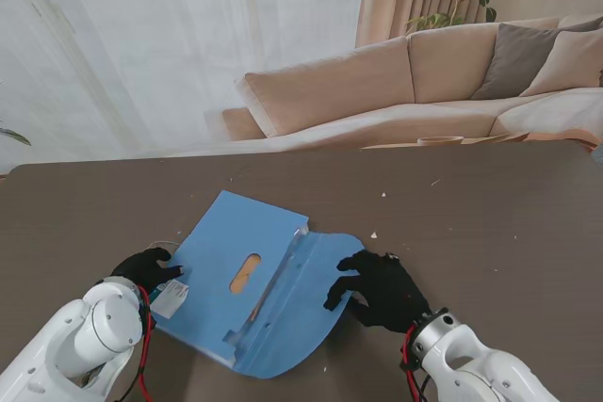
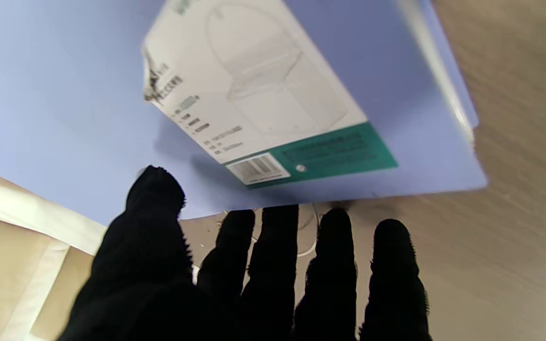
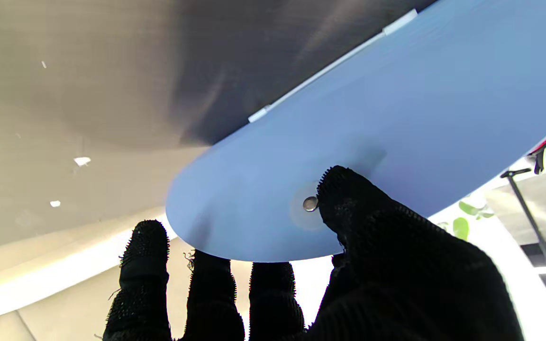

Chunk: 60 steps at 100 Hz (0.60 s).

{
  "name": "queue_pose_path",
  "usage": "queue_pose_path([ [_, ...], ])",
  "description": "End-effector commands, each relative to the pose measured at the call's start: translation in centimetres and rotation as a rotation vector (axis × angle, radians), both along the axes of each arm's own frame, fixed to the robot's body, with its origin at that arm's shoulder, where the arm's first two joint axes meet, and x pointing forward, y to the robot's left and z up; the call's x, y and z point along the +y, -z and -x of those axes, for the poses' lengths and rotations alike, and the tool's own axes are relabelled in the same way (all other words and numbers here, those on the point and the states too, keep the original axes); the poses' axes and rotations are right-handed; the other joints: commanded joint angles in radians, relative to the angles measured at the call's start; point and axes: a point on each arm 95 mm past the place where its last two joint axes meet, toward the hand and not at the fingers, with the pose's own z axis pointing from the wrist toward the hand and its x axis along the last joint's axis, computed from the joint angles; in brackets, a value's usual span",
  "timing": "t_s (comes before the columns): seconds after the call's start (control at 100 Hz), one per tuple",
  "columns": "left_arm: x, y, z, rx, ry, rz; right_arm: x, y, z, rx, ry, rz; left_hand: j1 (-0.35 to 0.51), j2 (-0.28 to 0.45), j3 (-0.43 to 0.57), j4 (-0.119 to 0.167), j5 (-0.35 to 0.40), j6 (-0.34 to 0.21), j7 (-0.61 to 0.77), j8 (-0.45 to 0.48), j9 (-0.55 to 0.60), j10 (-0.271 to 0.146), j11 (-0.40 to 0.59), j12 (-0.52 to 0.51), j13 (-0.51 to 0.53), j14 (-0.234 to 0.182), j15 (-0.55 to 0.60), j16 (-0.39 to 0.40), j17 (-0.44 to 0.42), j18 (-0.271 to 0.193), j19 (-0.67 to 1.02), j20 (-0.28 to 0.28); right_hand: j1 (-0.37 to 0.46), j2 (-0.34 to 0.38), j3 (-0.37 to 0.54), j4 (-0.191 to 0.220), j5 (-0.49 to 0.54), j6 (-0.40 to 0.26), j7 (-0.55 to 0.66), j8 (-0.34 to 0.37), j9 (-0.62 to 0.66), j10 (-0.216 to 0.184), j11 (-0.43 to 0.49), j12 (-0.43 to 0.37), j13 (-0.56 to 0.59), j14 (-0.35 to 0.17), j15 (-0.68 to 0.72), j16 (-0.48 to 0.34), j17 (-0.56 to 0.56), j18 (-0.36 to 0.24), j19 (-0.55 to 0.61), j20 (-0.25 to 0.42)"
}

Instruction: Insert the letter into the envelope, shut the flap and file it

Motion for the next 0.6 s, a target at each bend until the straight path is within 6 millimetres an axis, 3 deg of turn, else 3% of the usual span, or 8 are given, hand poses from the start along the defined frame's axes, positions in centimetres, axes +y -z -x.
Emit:
queue_pose_path([
  [0.0, -1.2, 0.7, 1.1, 0.046, 0.035, 0.041, -0.1, -1.1, -1.4, -0.035, -0.016, 0.019, 0.027, 0.025, 0.024, 0.019, 0.035, 0.014, 0.017, 0.007, 0.070, -0.011, 0.029, 0.002, 0.072, 0.031, 0.081, 0.043, 0.015, 0.025, 0.024, 0.037, 0.034, 0.086, -0.027, -0.036, 0.072, -0.029, 0.069, 0.032, -0.016, -0.018, -0.013, -0.007, 0.014, -0.006, 0.012, 0.014, -0.005, 0.007, 0.006, -0.006],
  [0.14, -1.8, 0.7, 2.3, 0.064, 0.076, 0.071, 0.2, -2.1, -3.5, -0.069, -0.068, 0.036, 0.024, 0.020, 0.061, 0.018, 0.076, 0.064, 0.035, 0.011, 0.134, -0.001, 0.032, -0.017, 0.106, 0.038, 0.163, 0.035, 0.015, 0.024, 0.109, 0.056, 0.031, 0.091, -0.032, -0.044, 0.071, -0.044, 0.070, 0.040, -0.019, -0.025, -0.016, -0.007, 0.015, -0.008, 0.010, 0.012, -0.003, 0.005, 0.006, -0.006],
  [0.3, -2.3, 0.6, 3.7, 0.079, 0.130, 0.099, 1.7, -2.9, -6.0, -0.107, -0.128, 0.037, 0.002, 0.005, 0.120, 0.012, 0.111, 0.091, 0.067, 0.030, 0.185, 0.006, 0.043, -0.024, 0.132, 0.044, 0.227, 0.011, -0.052, 0.017, 0.347, -0.036, 0.025, 0.087, -0.037, -0.050, 0.053, -0.058, 0.045, 0.026, -0.018, -0.033, -0.017, -0.008, 0.024, -0.008, 0.011, 0.012, 0.004, 0.007, 0.007, -0.005],
  [0.33, -2.4, 0.6, 3.9, 0.082, 0.140, 0.105, 2.0, -2.9, -6.4, -0.114, -0.138, 0.038, -0.002, 0.001, 0.129, 0.011, 0.111, 0.091, 0.071, 0.034, 0.189, 0.007, 0.045, -0.023, 0.131, 0.044, 0.235, 0.004, -0.067, 0.016, 0.396, -0.090, 0.019, 0.075, -0.026, -0.052, 0.033, -0.060, 0.030, -0.017, -0.019, -0.036, -0.017, -0.008, 0.027, -0.009, 0.010, 0.012, 0.005, 0.007, 0.009, -0.004],
  [0.4, -2.6, 0.5, 4.5, 0.088, 0.162, 0.116, 2.8, -3.0, -7.3, -0.134, -0.160, 0.039, -0.003, -0.002, 0.131, 0.011, 0.114, 0.093, 0.073, 0.035, 0.194, 0.011, 0.047, -0.022, 0.131, 0.043, 0.238, 0.003, -0.075, 0.017, 0.413, -0.100, -0.010, 0.019, 0.004, -0.059, -0.071, -0.053, -0.045, -0.209, -0.025, -0.037, -0.021, -0.009, 0.032, -0.005, 0.010, 0.012, 0.012, 0.013, 0.013, -0.003],
  [0.45, -2.8, 0.5, 4.8, 0.094, 0.179, 0.123, 3.4, -3.1, -7.8, -0.142, -0.173, 0.045, -0.005, -0.001, 0.131, 0.010, 0.114, 0.095, 0.073, 0.035, 0.194, 0.010, 0.046, -0.023, 0.131, 0.044, 0.240, 0.003, -0.080, 0.016, 0.422, -0.104, -0.081, -0.020, 0.055, -0.043, -0.175, -0.006, -0.152, -0.300, -0.049, -0.032, -0.026, -0.012, 0.027, 0.000, 0.006, 0.012, 0.011, 0.016, 0.014, -0.004],
  [0.49, -3.0, 0.4, 5.1, 0.098, 0.191, 0.127, 3.9, -3.1, -8.2, -0.147, -0.180, 0.050, -0.004, -0.002, 0.132, 0.010, 0.114, 0.096, 0.072, 0.035, 0.193, 0.011, 0.045, -0.023, 0.130, 0.045, 0.241, 0.002, -0.082, 0.015, 0.426, -0.107, -0.151, -0.046, 0.089, 0.005, -0.253, 0.036, -0.244, -0.313, -0.070, -0.025, -0.027, -0.013, 0.025, 0.004, 0.005, 0.013, 0.014, 0.018, 0.016, -0.004],
  [0.59, -3.3, 0.3, 5.6, 0.102, 0.216, 0.133, 5.0, -3.0, -8.7, -0.146, -0.161, 0.059, -0.006, -0.003, 0.133, 0.010, 0.115, 0.096, 0.072, 0.034, 0.194, 0.012, 0.045, -0.023, 0.130, 0.044, 0.243, 0.001, -0.085, 0.016, 0.435, -0.116, -0.297, -0.130, 0.096, 0.007, -0.482, 0.201, -0.383, -0.340, -0.164, 0.015, -0.032, -0.018, 0.000, 0.029, -0.005, 0.016, 0.016, 0.023, 0.019, -0.003],
])
